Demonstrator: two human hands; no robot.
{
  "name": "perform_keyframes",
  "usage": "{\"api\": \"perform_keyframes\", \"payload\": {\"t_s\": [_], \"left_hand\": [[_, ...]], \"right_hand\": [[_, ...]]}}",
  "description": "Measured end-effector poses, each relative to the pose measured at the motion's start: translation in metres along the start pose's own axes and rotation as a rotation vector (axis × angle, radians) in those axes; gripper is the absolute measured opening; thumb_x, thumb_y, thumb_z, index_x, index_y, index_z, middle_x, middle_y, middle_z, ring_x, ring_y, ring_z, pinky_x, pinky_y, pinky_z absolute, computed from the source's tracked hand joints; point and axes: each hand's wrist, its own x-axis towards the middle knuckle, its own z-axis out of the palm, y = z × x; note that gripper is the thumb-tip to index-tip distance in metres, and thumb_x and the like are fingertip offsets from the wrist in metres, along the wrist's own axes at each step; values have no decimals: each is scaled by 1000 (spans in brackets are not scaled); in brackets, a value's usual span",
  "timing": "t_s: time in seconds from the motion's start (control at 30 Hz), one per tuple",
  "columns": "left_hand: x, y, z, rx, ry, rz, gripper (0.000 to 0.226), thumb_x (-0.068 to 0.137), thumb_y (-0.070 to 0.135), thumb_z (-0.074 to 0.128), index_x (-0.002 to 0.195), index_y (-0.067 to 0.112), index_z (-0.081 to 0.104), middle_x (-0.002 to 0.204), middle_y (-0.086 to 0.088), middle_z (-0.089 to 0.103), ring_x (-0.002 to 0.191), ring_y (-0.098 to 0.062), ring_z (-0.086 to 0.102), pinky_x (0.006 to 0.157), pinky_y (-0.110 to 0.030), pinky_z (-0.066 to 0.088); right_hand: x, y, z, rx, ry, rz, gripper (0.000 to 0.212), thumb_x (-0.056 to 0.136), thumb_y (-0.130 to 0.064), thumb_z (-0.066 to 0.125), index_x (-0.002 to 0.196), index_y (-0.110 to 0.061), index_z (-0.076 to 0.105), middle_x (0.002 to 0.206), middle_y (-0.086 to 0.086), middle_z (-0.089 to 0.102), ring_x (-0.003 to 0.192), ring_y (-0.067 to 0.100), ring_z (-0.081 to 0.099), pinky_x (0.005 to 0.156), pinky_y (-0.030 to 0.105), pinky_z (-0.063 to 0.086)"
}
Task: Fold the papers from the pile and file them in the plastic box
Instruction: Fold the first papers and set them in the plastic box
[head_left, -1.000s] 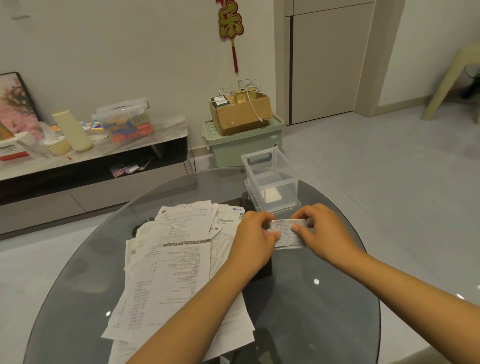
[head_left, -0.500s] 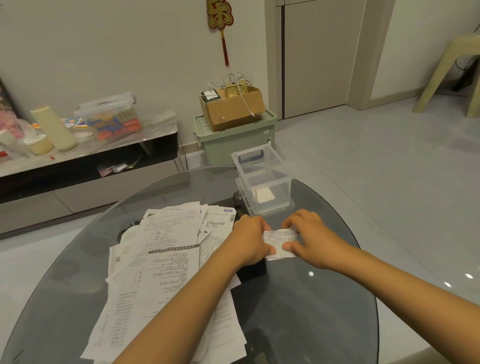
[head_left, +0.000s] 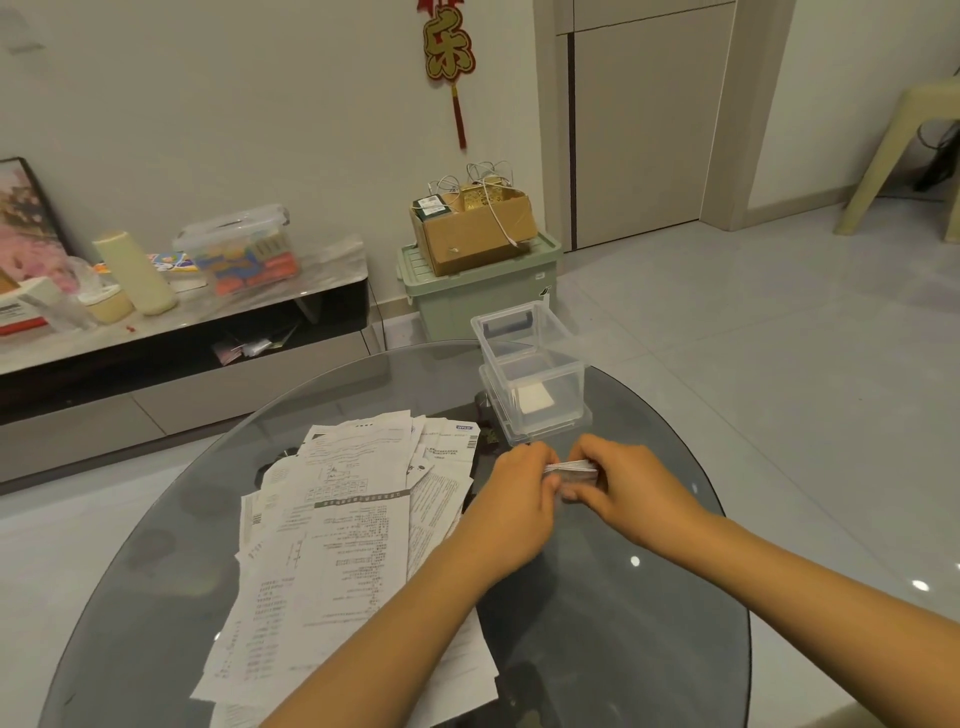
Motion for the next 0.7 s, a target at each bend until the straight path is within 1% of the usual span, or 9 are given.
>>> {"api": "perform_keyframes", "payload": {"t_s": [0.07, 0.13, 0.2, 0.3, 0.33, 0.4, 0.5, 0.6, 0.7], "left_hand": [[2, 1, -2, -38, 52, -46, 9, 98, 19, 44, 100, 18, 52, 100, 0, 54, 86, -10, 50, 70, -18, 38], [4, 3, -8, -128, 121, -121, 7, 98, 18, 46, 95, 22, 52, 89, 5, 55, 76, -5, 51, 62, -13, 35], [7, 4, -14, -243, 197, -195, 7, 97, 19, 47, 95, 20, 54, 86, 5, 58, 73, -6, 53, 61, -14, 38], [11, 11, -24, -466, 282, -307, 12, 98, 21, 47, 100, 15, 57, 100, -4, 66, 80, -15, 61, 63, -19, 47], [12, 14, -25, -527, 301, -342, 13, 98, 21, 47, 102, 15, 58, 104, -4, 66, 82, -17, 62, 62, -18, 47], [15, 18, -29, -640, 343, -390, 14, 98, 21, 47, 107, 17, 58, 109, -4, 66, 85, -18, 64, 64, -18, 49], [23, 23, -34, -787, 376, -418, 17, 98, 19, 48, 110, 13, 59, 113, -8, 66, 82, -16, 64, 68, -22, 54], [33, 29, -42, -903, 381, -438, 19, 97, 16, 49, 111, 8, 59, 110, -10, 67, 83, -15, 66, 68, -22, 56], [44, 33, -51, -885, 375, -404, 16, 96, 16, 52, 105, 11, 63, 103, -7, 69, 83, -13, 65, 61, -19, 51]], "right_hand": [[-1, -4, -3, 73, 40, 42, 20, 80, -21, 72, 86, -18, 52, 69, -15, 53, 60, -1, 49, 56, 11, 39], [1, -9, -6, 158, 111, 85, 22, 78, -22, 73, 90, -19, 56, 74, -13, 58, 62, -2, 51, 58, 7, 40], [5, -15, -10, 266, 169, 139, 22, 77, -23, 74, 93, -21, 58, 79, -13, 61, 65, -2, 54, 59, 7, 41], [11, -24, -15, 475, 175, 223, 17, 79, -25, 72, 92, -16, 65, 83, -3, 69, 72, 7, 61, 65, 15, 49], [11, -25, -16, 533, 176, 246, 16, 80, -25, 71, 91, -14, 67, 83, 1, 70, 71, 9, 62, 63, 14, 50], [12, -32, -19, 617, 193, 265, 14, 82, -24, 69, 89, -12, 69, 83, 4, 71, 66, 7, 61, 54, 8, 46], [17, -41, -24, 715, 227, 274, 13, 85, -20, 66, 92, -10, 68, 83, 1, 70, 65, 7, 61, 51, 6, 44], [27, -51, -34, 741, 282, 266, 6, 86, -16, 65, 90, -12, 66, 79, -2, 68, 63, 6, 62, 51, 6, 45], [39, -53, -44, 591, 358, 249, 7, 85, -22, 66, 88, -16, 66, 78, -3, 68, 67, 7, 64, 57, 12, 48]]}}
